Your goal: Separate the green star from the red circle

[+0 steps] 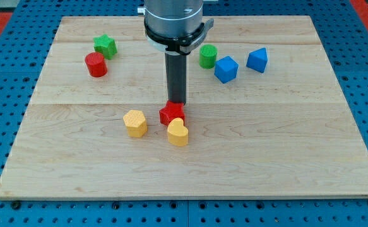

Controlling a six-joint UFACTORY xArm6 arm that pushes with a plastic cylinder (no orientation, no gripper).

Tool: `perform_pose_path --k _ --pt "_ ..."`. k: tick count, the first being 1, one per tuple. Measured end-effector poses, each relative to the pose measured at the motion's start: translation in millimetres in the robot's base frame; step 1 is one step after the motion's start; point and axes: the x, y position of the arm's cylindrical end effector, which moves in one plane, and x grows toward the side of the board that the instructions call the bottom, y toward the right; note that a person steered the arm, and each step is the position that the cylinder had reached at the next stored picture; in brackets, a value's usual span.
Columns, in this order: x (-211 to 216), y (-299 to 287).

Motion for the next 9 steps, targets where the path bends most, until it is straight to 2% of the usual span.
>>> perform_pose_path --k 2,3,5,6,7,8,9 --pt "-107 -15" --pt "-134 -21" --pt "-227 -89" --pt "-239 -97" --pt "-239 -136" --pt "-239 -219" --pt "-229 -261"
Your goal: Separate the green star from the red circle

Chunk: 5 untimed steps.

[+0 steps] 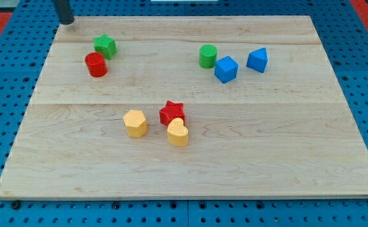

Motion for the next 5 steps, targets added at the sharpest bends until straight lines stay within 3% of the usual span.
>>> perform_pose_path --k 1,5 --pt "52 -6" --pt "71 61"
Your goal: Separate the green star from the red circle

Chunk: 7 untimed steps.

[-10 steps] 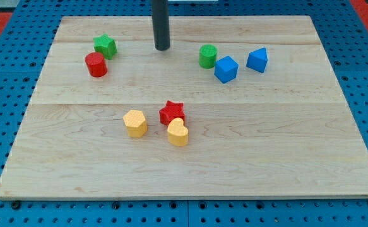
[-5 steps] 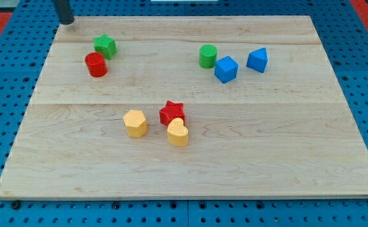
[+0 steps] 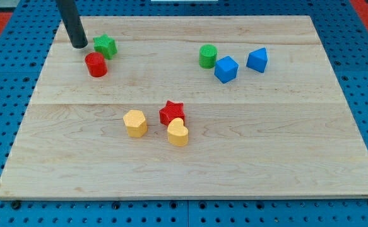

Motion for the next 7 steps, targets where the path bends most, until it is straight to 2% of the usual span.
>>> perform_pose_path --k 1,3,7 --pt "0 42" --pt "3 51" --pt "13 169"
